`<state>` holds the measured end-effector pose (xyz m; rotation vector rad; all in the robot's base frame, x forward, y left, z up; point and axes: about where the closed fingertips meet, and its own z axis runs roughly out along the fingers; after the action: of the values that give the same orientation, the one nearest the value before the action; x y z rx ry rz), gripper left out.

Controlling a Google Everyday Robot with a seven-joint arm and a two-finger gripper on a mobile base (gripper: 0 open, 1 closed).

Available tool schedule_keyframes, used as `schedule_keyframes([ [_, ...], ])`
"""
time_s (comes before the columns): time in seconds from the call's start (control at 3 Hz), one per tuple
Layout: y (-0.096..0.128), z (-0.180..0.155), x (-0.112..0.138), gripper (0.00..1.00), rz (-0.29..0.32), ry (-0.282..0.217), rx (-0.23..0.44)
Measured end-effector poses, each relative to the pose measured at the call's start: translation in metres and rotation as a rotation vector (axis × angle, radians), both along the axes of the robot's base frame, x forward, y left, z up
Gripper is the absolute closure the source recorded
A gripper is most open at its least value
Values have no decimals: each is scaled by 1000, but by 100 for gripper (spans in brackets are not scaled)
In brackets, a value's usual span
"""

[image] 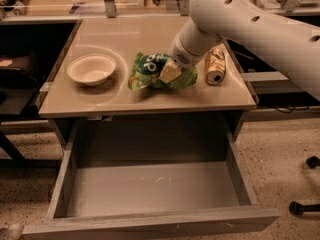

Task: Pick green rice chip bag from top drawer and place on counter

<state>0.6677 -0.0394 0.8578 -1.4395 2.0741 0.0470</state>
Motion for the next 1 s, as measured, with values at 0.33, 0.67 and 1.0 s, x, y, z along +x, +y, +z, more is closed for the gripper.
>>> schedule_keyframes([
  [0.33,0,0,0,35,0,0,0],
  [0.67,0,0,0,12,0,0,0],
  [1.0,0,0,0,0,0,0,0],
])
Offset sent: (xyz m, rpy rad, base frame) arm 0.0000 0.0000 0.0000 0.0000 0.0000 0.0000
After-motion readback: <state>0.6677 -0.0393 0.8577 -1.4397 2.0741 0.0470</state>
